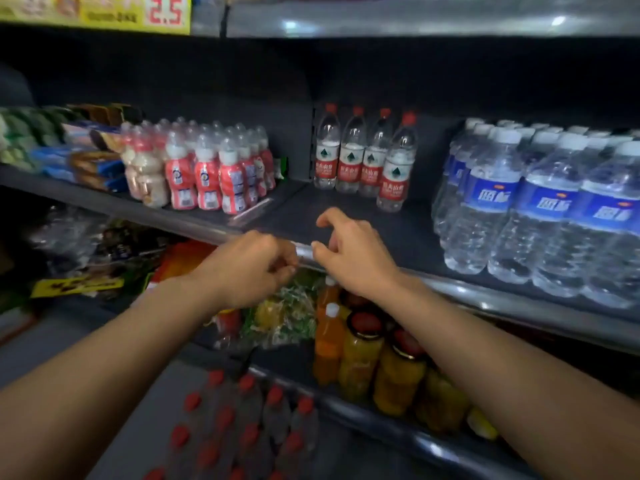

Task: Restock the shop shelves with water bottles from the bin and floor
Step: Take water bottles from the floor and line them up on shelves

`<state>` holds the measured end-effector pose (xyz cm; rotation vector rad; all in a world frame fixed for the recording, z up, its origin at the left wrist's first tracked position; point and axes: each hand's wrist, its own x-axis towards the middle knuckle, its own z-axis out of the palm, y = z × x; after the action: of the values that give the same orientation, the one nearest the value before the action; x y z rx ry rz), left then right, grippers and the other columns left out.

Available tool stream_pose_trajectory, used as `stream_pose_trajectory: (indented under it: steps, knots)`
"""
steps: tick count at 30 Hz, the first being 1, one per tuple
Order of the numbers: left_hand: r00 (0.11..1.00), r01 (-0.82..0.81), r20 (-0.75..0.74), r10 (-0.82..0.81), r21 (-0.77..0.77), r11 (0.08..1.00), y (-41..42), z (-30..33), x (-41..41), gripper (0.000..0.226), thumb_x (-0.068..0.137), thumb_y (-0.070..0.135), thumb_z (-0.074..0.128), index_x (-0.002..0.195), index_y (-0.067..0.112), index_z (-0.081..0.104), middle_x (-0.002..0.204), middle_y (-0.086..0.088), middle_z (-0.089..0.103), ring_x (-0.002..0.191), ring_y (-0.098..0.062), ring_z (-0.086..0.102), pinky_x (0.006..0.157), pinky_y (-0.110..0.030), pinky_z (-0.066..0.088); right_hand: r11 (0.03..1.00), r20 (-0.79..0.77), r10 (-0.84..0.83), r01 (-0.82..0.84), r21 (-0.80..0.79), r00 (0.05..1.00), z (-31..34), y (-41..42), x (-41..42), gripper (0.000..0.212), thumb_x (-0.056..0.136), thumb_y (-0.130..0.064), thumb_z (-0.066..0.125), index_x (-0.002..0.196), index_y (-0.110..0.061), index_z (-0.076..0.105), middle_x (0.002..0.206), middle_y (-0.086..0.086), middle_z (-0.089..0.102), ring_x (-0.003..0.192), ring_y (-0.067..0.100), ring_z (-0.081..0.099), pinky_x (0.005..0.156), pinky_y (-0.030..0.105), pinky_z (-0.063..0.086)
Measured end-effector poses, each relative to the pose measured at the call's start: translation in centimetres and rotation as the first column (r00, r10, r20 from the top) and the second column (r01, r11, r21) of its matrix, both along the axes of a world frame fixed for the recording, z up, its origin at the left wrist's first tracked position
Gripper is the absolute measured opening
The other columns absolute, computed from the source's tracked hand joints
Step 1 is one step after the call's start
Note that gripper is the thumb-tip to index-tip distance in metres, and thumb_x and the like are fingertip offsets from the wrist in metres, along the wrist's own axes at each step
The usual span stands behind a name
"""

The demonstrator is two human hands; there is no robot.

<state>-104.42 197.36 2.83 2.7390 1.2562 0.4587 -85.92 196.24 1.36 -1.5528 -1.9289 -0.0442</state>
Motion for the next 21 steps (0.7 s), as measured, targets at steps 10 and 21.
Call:
stream_pose_trajectory:
  steps: [10, 21]
  knots:
    - [0.981, -0.096, -0.190, 0.047, -0.257, 0.962, -7.4, -15.8, -7.0, 0.010, 0.086, 0.025, 0.052, 0.086, 0.019, 0.060, 0.090, -0.004, 0.063, 0.090, -0.028, 0.061, 0.077, -0.040, 0.050, 0.937, 0.030, 0.165, -0.147, -0.318, 0.986, -16.5, -8.1, -6.0, 0.024, 0.091, -0.029, 0.054, 0.112, -0.020, 0.048, 0.080, -0.004, 0.052, 0.076, 0.024, 0.058, 0.056, 0.036, 0.045]
    - [0.909, -0.210, -0.414, -0.043, -0.547, 0.811, -16.1, -30.9, -8.2, 0.026, 0.093, 0.027, 0.046, 0.112, 0.018, 0.059, 0.123, -0.009, 0.060, 0.113, -0.029, 0.058, 0.092, -0.036, 0.045, 0.719, 0.048, 0.349, -0.235, -0.654, 0.936, -28.6, -13.2, -10.3, 0.055, 0.087, -0.026, 0.055, 0.136, -0.020, 0.034, 0.123, 0.016, 0.057, 0.108, 0.038, 0.057, 0.086, 0.045, 0.050]
